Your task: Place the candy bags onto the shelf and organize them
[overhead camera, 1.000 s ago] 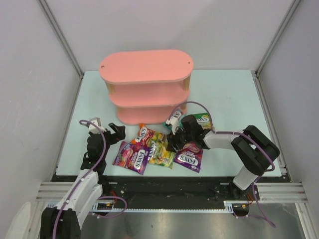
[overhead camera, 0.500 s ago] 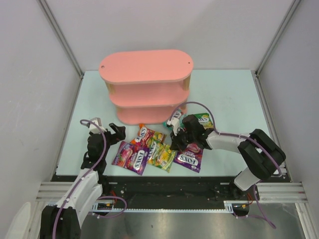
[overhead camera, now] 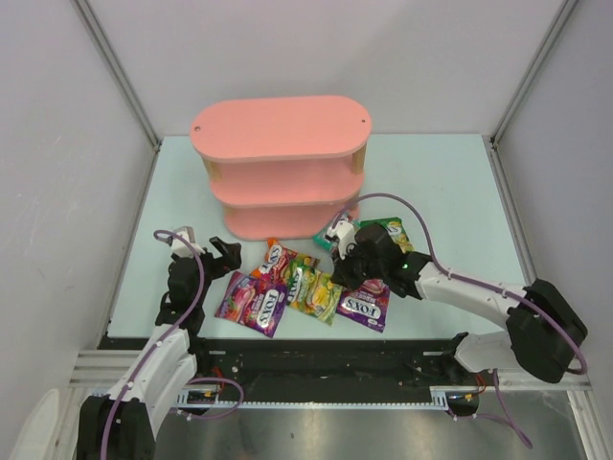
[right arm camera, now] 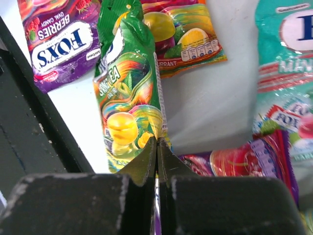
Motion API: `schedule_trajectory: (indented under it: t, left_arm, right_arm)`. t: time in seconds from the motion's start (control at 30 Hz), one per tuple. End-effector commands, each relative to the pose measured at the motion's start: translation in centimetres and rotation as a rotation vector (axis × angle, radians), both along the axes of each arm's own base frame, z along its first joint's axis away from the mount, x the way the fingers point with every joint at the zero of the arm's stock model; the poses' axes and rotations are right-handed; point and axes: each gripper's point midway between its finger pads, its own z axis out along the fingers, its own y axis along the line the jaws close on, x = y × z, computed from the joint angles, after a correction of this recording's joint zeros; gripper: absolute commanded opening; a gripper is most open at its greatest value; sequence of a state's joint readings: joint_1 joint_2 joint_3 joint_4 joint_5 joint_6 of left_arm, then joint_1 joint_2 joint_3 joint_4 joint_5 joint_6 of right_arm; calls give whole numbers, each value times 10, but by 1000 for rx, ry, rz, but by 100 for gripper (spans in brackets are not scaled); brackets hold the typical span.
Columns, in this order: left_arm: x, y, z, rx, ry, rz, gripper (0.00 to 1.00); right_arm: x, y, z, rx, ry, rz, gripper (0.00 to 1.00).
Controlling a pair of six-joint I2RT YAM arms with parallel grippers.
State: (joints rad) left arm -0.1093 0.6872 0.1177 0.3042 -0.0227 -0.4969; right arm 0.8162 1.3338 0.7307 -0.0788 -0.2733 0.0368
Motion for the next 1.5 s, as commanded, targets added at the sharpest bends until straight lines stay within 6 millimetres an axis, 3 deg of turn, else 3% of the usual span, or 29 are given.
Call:
schedule_trajectory:
  t: [0.0,0.03,0.17,0.23,0.27,0.37,0.47,0.5,0.6,0.67,0.7,0.73,0.8,0.83,0.9,0.93,0.97,1.03,1.07,1.17,1.2,1.27,1.3,1.33,1.47]
  left_arm:
    - [4,0,12,-3,-35,7,100]
    - [4,1,12,-3,-35,8,100]
    - [4,0,11,-4,-33,7,100]
    - [4,1,11,-4,-34,10,100]
    - [4,1,11,-4,-34,10,100]
    - [4,1,11,-2,-34,11,100]
    - [4,2,11,-2,-31,18,100]
    - [4,3,10,-1,-29,19,100]
    - [4,2,10,-1,-29,18,100]
    - [4,3,10,-1,-29,19,100]
    - [4,3,11,-1,-31,21,100]
    - [4,3,10,0,-28,21,100]
    - [4,3,11,0,-29,24,100]
    - [4,4,10,-1,-28,26,100]
    - [4,4,10,-1,-26,26,100]
    - [4,4,10,-1,-28,26,100]
    - [4,4,11,-1,-29,27,100]
    - [4,4,11,-1,-28,29,100]
    - [4,4,10,-2,-26,27,100]
    - [4,4,11,-1,-29,30,100]
    - [4,4,11,-1,-29,30,100]
    - [4,4,11,-1,-28,30,100]
    - [4,4,11,-3,-28,31,100]
    - [4,5,11,-2,-28,32,100]
    - [4,5,11,-3,-28,32,100]
  right_arm:
    - [7,8,59,67,-122,-40,0]
    - [7,5,61,44,-142,-55,0]
    - [3,15,102,45,-240,-44,0]
    - [-5,19,110,28,-252,-32,0]
    - [-4,25,125,36,-287,-18,0]
    - [-6,31,134,-6,-320,-10,0]
    - [-7,40,158,15,-361,3,0]
    - [-5,44,174,42,-380,2,0]
    - [-4,51,193,57,-409,19,0]
    - [0,57,221,97,-443,17,0]
    - [3,61,223,87,-448,20,0]
    - [5,65,245,124,-472,17,0]
    - [9,75,250,113,-477,33,0]
    - [10,81,277,156,-504,35,0]
    - [8,88,292,159,-516,59,0]
    - [13,99,289,144,-510,66,0]
    - [13,102,318,190,-542,61,0]
    - [16,116,318,174,-539,79,0]
    - [16,117,343,222,-564,68,0]
    - [25,129,354,240,-579,46,0]
    - [29,127,373,273,-605,18,0]
    - [38,138,371,261,-612,7,0]
    - [38,138,383,278,-624,-5,0]
    - [41,139,384,275,-625,-11,0]
    - [49,148,373,260,-616,-26,0]
